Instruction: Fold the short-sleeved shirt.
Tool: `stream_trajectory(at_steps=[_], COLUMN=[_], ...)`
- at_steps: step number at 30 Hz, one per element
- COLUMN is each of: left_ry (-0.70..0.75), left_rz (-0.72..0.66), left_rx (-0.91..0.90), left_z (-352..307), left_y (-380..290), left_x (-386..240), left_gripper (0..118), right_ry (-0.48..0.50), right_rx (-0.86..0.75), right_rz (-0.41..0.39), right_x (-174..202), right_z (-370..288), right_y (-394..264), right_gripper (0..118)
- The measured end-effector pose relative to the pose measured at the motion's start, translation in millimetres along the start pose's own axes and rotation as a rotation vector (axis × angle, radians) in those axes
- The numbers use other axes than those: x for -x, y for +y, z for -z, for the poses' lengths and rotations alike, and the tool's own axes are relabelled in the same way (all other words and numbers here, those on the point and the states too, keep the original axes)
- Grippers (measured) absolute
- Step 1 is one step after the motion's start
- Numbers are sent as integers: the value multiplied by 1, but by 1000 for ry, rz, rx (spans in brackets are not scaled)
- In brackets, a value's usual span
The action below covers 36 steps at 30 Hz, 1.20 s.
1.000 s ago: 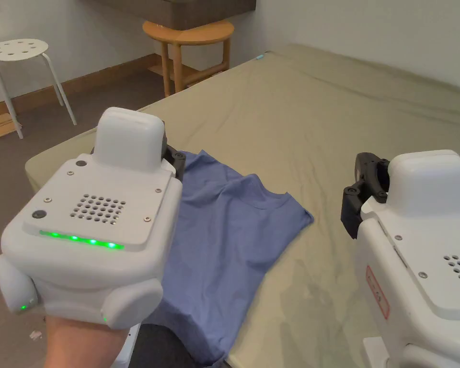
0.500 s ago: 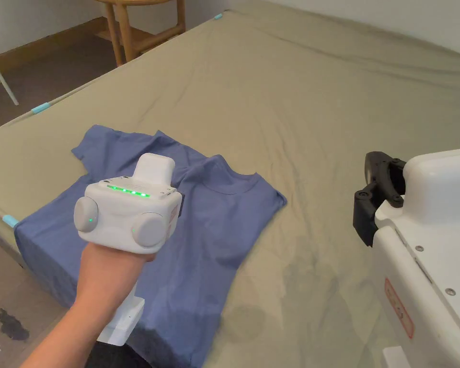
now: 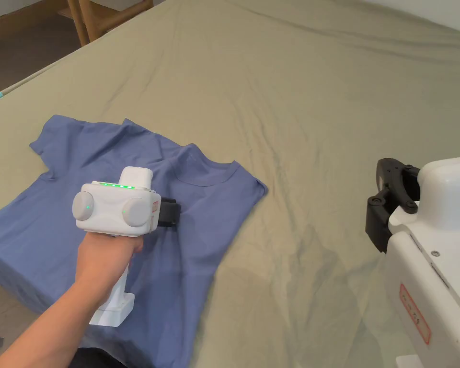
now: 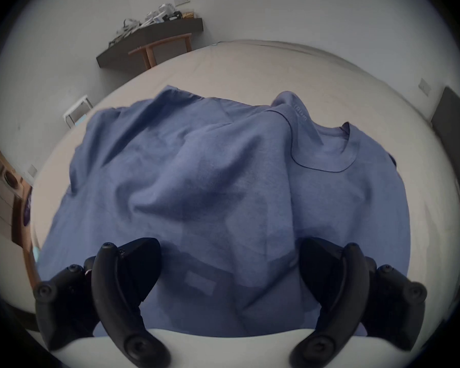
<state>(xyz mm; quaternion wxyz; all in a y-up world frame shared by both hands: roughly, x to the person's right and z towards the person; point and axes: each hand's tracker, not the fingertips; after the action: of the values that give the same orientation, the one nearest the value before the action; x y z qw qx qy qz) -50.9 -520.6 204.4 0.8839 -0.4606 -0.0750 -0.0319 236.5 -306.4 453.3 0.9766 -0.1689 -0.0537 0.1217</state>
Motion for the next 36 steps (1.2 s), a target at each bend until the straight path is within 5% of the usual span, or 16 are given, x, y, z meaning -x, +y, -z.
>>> stream_trajectory(at_steps=[3, 5, 7, 11, 24, 36], left_ry=[-57, -24, 92, -37, -205, -386], left_rz=[-33, 17, 85, -58, -118, 51], left_rx=[18, -14, 4, -37, -547, -891], left_z=[-7, -25, -24, -11, -206, -362], left_y=[-2, -2, -4, -3, 29, 107], left_x=[-1, -8, -15, 8, -2, -69], left_gripper=[72, 0, 0, 0, 0, 0], right_ry=[0, 3, 5, 0, -97, -223], right_rx=[8, 10, 9, -1, -88, -175], right_rz=[8, 17, 20, 16, 81, 135], right_x=[0, -1, -1, -6, -44, -92], right_z=[-1, -2, -6, -23, -92, -156], right_y=[-2, -3, -2, 0, 8, 9], right_gripper=[1, 1, 1, 1, 1, 1])
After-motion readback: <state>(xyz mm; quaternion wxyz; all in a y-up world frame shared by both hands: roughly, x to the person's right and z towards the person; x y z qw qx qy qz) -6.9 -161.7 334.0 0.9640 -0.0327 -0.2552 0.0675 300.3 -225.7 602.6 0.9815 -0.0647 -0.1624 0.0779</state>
